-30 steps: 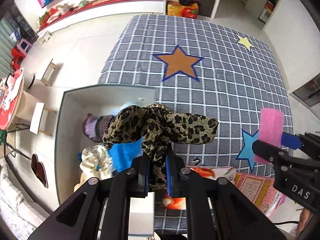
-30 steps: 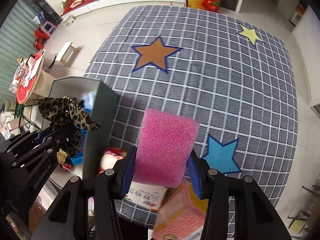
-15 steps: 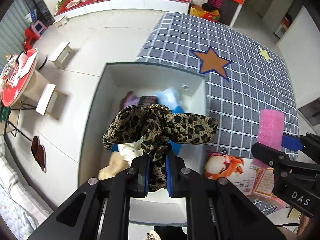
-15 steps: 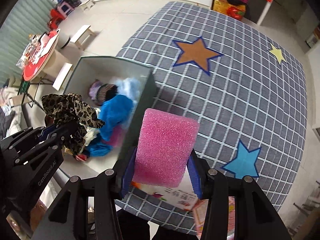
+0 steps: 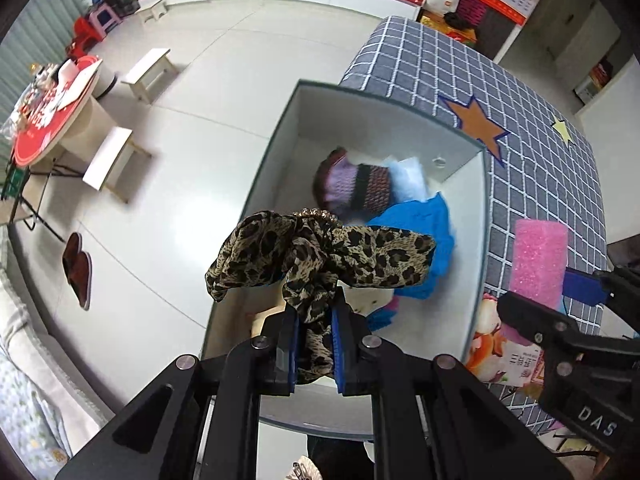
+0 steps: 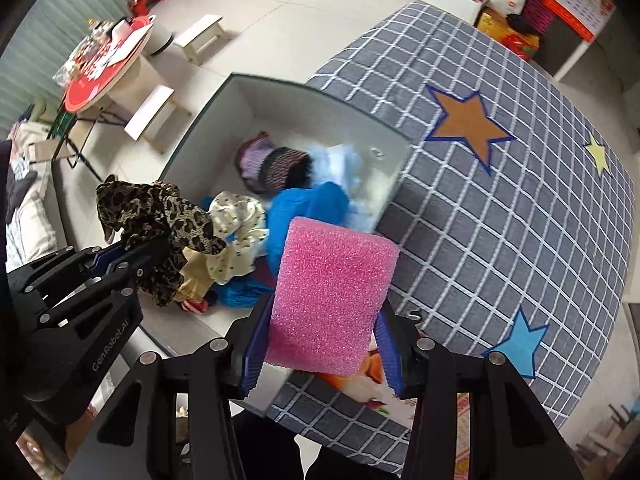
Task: Organize soft objects
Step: 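Carry the leopard scrunchie and pink sponge over the white box, then open both grippers to drop the scrunchie and sponge into the box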
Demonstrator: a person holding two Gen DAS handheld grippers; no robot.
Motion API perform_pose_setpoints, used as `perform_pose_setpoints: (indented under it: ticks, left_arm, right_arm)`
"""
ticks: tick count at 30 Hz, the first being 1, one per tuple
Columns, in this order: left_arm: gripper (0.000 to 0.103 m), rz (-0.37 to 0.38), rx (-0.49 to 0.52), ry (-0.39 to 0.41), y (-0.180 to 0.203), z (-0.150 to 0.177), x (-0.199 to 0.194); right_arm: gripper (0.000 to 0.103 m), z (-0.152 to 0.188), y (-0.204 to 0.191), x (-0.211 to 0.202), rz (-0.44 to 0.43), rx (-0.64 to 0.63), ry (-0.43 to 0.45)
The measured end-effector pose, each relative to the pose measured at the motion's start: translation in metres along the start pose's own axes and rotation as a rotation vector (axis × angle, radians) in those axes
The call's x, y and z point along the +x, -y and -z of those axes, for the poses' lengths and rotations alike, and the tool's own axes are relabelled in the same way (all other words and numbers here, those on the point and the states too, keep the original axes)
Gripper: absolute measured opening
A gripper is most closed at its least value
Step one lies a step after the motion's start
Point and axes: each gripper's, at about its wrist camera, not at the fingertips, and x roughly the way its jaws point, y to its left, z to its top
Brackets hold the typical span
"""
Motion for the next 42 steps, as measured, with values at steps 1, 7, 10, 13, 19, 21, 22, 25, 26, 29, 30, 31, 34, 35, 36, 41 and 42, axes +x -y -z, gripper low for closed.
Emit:
perform_pose_setpoints:
  ticks: [1,7,10,13,19,21,22,25,26,29,30,31,34,35,36,41,42]
  left_arm:
    - [0.014,0.000,-0.006,-0.004,-0.003,0.001,0.001]
    - [0.014,0.000,-0.020,-0.021,-0.012,0.002,0.011]
    - [0.014,0.006,-0.026,-0.033,-0.015,0.004,0.016]
    - [0.014,0.007,-0.027,-0.044,-0.016,0.005,0.021]
    - [0.015,0.011,-0.032,-0.061,-0.017,0.006,0.029]
    - [0.015,0.012,-0.034,-0.063,-0.017,0.006,0.030]
    - [0.015,0.012,-0.035,-0.064,-0.017,0.006,0.031]
    - [0.017,0.023,-0.041,-0.071,-0.019,0.006,0.033]
    - [0.021,0.030,-0.045,-0.072,-0.020,0.006,0.033]
    - [0.042,0.049,-0.084,-0.107,-0.026,0.003,0.037]
    - [0.054,0.054,-0.107,-0.124,-0.030,0.002,0.039]
    - [0.060,0.073,-0.132,-0.136,-0.035,0.001,0.041]
    - [0.079,0.154,-0.206,-0.131,-0.050,0.001,0.040]
    - [0.079,0.153,-0.213,-0.124,-0.051,0.001,0.038]
    - [0.079,0.150,-0.210,-0.119,-0.050,0.000,0.037]
    - [0.079,0.076,-0.153,-0.093,-0.034,-0.001,0.030]
    - [0.079,0.070,-0.143,-0.089,-0.033,-0.002,0.029]
  right_arm:
    - [0.050,0.000,-0.004,0.002,-0.001,-0.009,-0.006]
    - [0.050,0.001,-0.024,0.016,0.001,-0.058,-0.043]
    - [0.050,0.001,-0.029,0.022,0.001,-0.070,-0.060]
    - [0.050,0.001,-0.032,0.027,0.006,-0.081,-0.073]
    - [0.050,-0.003,-0.038,0.036,0.018,-0.091,-0.088]
    - [0.050,-0.004,-0.039,0.037,0.022,-0.097,-0.088]
    - [0.050,-0.005,-0.039,0.038,0.021,-0.098,-0.091]
    - [0.050,-0.007,-0.040,0.041,0.013,-0.100,-0.096]
    - [0.050,-0.007,-0.041,0.041,0.007,-0.101,-0.095]
    - [0.065,-0.009,-0.040,0.042,0.014,-0.087,-0.082]
    - [0.076,-0.010,-0.037,0.042,0.042,-0.074,-0.072]
    - [0.081,-0.012,-0.034,0.043,0.061,-0.062,-0.065]
    - [0.088,-0.017,-0.019,0.040,0.006,0.007,-0.052]
    - [0.088,-0.018,-0.015,0.039,-0.015,0.029,-0.052]
    - [0.088,-0.019,-0.012,0.038,-0.024,0.049,-0.050]
    - [0.088,-0.022,-0.009,0.034,-0.016,0.053,-0.025]
    - [0.088,-0.022,-0.009,0.032,-0.015,0.057,-0.016]
